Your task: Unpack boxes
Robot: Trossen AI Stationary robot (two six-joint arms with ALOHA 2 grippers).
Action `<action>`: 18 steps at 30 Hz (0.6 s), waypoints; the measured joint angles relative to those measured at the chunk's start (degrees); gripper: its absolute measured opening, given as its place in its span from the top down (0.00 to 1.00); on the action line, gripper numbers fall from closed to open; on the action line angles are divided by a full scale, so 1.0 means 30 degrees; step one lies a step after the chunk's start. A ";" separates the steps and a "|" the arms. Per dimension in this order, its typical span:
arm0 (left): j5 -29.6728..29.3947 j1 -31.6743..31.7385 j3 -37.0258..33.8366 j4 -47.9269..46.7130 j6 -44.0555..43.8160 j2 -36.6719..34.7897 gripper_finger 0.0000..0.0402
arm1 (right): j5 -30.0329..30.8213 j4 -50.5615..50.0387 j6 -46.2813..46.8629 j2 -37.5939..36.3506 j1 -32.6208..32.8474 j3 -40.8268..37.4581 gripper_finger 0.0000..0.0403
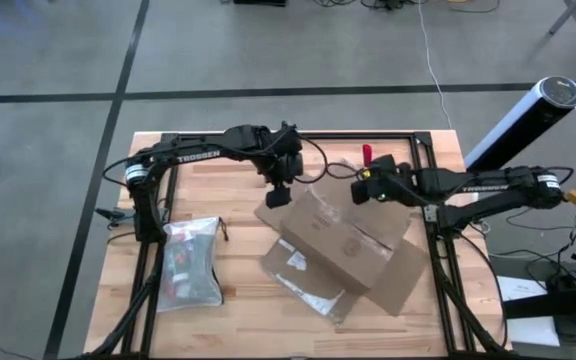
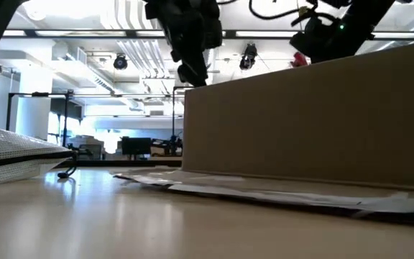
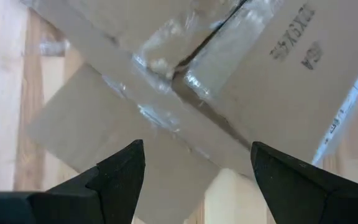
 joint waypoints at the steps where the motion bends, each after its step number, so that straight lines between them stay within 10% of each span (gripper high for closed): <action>1: -0.0155 -0.0004 0.0000 0.0100 0.0003 -0.0068 0.32 | -0.0389 -0.0421 -0.0101 -0.0184 0.0014 0.0182 0.96; 18: 0.0094 0.0176 0.0000 0.5215 0.1916 -0.0170 0.32 | -0.4306 -0.9030 0.9465 -0.1906 0.8354 0.2060 0.96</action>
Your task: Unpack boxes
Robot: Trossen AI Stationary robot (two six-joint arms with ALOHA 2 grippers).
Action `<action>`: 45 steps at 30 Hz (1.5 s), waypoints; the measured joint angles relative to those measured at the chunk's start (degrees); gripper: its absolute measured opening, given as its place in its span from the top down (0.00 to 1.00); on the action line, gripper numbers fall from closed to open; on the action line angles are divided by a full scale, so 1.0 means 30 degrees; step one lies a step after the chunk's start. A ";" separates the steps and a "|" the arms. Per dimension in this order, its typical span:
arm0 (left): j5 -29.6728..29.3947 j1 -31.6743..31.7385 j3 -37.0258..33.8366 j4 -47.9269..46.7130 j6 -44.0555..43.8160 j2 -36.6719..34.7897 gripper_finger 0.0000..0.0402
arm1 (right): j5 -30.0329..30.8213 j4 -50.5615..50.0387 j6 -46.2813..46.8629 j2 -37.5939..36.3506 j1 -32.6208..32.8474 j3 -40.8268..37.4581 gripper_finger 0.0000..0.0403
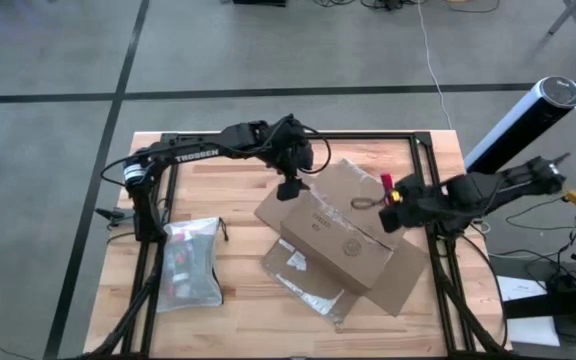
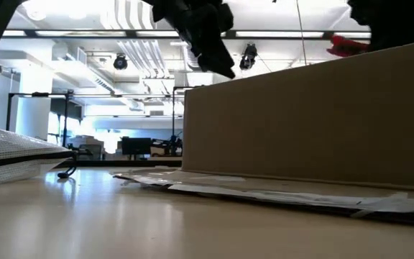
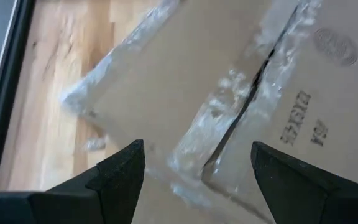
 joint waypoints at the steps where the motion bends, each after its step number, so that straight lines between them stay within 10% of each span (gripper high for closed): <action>1: 0.0126 0.0029 0.0000 0.0194 0.0002 0.0048 0.32 | -0.0024 -0.0083 0.0788 0.0129 0.0648 -0.0196 0.96; 18: 0.1322 0.0228 0.0000 0.0542 0.0102 0.1113 0.32 | -0.2581 -0.0948 0.5655 0.2248 0.5827 -0.1333 0.96; 30: 0.1320 0.0175 0.0000 0.0108 -0.0331 0.0712 0.32 | 0.0323 -0.0846 0.5651 0.3088 0.2498 -0.3278 0.96; 45: 0.1322 0.0031 0.0000 0.0057 -0.0873 0.0697 0.32 | 0.4390 0.6038 -0.2028 0.3059 -0.5360 -0.3302 0.96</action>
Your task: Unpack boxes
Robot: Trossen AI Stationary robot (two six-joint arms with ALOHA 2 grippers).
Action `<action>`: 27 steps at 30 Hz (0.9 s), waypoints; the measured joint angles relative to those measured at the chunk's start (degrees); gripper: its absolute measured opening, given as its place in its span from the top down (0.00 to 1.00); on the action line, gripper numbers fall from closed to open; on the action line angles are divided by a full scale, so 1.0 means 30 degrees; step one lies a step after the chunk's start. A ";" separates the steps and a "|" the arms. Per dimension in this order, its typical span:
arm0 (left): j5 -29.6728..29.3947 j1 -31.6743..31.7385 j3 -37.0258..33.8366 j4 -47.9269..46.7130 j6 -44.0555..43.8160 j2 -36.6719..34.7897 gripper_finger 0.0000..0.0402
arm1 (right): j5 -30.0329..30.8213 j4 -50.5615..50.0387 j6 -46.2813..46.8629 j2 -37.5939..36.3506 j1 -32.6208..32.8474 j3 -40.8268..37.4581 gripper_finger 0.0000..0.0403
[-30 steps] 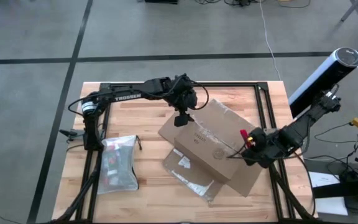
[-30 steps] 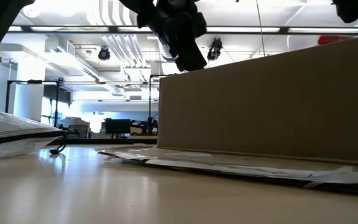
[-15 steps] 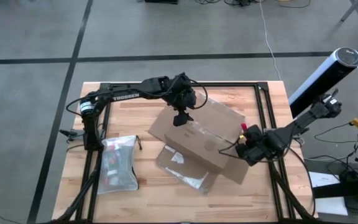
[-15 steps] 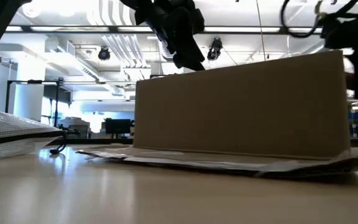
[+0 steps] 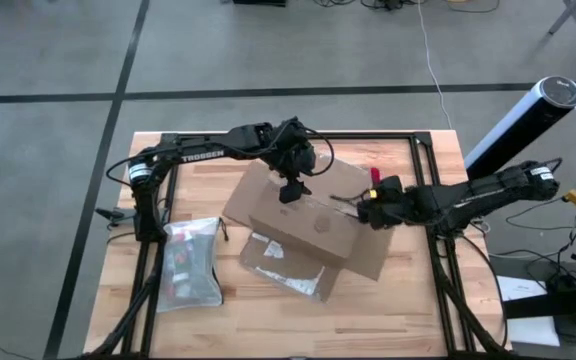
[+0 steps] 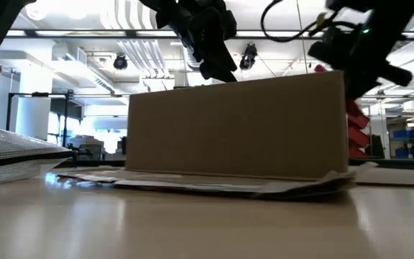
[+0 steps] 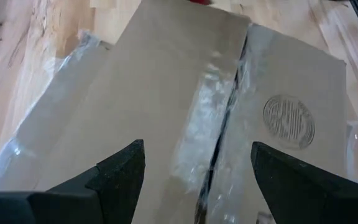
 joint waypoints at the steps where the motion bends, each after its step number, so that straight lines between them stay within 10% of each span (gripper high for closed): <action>1: -0.0007 -0.0042 0.0000 -0.0007 -0.0074 0.0000 0.32 | 0.0048 0.0177 -0.0381 0.0000 -0.0521 -0.0005 0.96; 13: 0.0512 -0.1101 0.0000 -0.0819 0.1749 -0.0007 0.32 | -0.1391 0.4747 -0.4404 0.0000 -0.3908 -0.0015 0.96; 21: -0.4487 -0.1762 0.0000 -0.2149 0.4205 0.0570 0.32 | -0.1461 0.4899 -0.4028 0.0000 -0.3917 -0.0015 0.96; 27: -0.4245 -0.1798 0.0000 -0.2640 0.4661 0.1253 0.32 | -0.1645 0.6239 -0.2134 0.0000 -0.3440 -0.0015 0.96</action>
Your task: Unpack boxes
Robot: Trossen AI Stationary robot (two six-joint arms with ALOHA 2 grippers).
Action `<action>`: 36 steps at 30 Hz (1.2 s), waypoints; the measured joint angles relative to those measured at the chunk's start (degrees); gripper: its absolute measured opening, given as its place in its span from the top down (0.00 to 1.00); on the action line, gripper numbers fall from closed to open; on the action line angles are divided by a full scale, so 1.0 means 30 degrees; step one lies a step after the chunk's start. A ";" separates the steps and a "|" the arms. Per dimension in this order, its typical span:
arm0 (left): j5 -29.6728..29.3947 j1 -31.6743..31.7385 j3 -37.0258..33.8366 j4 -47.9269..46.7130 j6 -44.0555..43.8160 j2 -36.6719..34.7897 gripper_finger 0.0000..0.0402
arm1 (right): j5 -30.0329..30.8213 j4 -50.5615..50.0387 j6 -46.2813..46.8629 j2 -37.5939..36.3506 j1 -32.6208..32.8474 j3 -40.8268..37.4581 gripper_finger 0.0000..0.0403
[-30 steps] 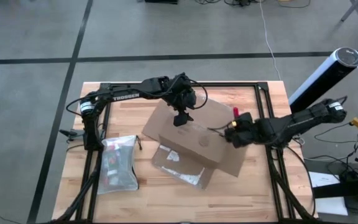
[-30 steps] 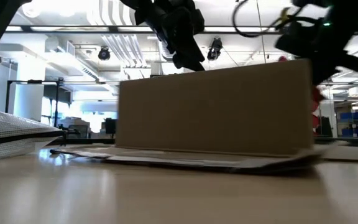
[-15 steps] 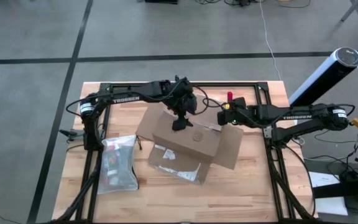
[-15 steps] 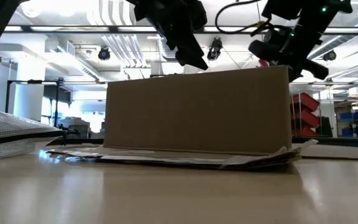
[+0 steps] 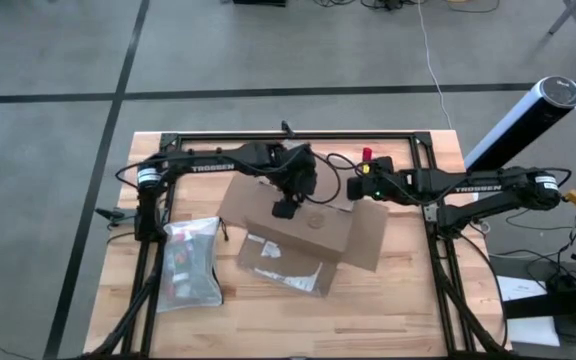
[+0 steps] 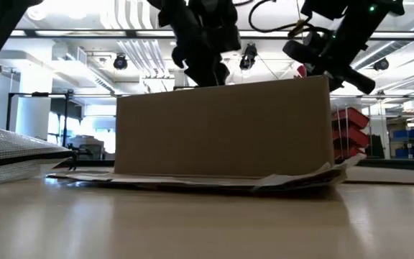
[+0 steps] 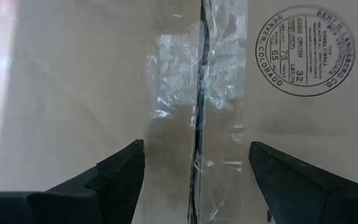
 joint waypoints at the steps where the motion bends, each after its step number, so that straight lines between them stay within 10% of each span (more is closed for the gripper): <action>1: 0.0044 0.0000 0.0000 -0.0154 0.0023 0.0074 0.32 | 0.0356 0.0153 0.0648 0.0040 0.0204 0.0000 0.96; 15: -0.0805 0.0500 0.0007 0.1675 -0.2065 0.0416 0.32 | 0.2338 0.0955 0.6160 0.1794 0.1999 -0.0051 0.96; 36: -0.5762 -0.0214 -0.0109 0.5555 0.0501 0.0438 0.32 | 0.2979 0.4071 0.3734 0.1760 0.0170 -0.0051 0.96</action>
